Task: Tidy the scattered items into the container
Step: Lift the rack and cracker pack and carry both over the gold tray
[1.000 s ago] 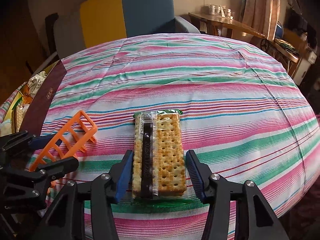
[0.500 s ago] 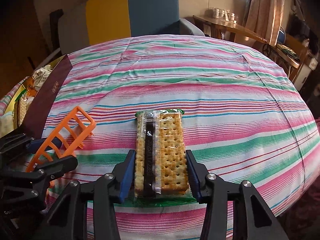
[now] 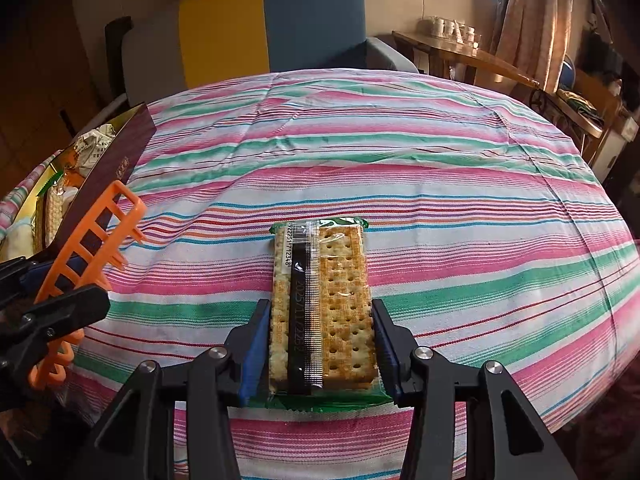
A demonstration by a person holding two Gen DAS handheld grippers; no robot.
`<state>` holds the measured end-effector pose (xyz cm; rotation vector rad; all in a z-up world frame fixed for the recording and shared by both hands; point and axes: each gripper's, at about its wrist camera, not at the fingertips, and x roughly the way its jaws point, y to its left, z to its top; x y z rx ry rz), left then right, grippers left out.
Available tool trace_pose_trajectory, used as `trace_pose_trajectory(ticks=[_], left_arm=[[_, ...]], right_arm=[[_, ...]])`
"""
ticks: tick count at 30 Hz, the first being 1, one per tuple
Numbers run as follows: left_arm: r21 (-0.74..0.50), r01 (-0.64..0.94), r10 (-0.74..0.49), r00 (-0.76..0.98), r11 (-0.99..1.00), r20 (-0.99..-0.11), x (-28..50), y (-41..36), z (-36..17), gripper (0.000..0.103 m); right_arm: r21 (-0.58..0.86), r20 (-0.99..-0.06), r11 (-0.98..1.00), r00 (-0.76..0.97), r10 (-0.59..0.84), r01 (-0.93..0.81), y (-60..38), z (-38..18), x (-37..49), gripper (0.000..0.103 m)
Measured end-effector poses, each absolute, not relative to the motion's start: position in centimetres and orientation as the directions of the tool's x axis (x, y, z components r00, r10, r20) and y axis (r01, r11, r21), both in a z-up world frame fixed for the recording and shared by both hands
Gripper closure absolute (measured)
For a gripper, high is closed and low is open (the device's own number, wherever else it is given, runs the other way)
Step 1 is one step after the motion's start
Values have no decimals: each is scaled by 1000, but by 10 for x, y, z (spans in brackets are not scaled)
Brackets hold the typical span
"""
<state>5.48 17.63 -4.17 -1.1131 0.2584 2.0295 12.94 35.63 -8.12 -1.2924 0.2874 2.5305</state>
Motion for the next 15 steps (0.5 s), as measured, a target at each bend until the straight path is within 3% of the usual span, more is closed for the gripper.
trace_pose_trajectory(ticks=[15], left_arm=[[-203,-607,538,-443,-769,-717,37,115,-8,51]], right_arm=[[181,-805,-954,-593,-5,-239,317,-70,105,55]])
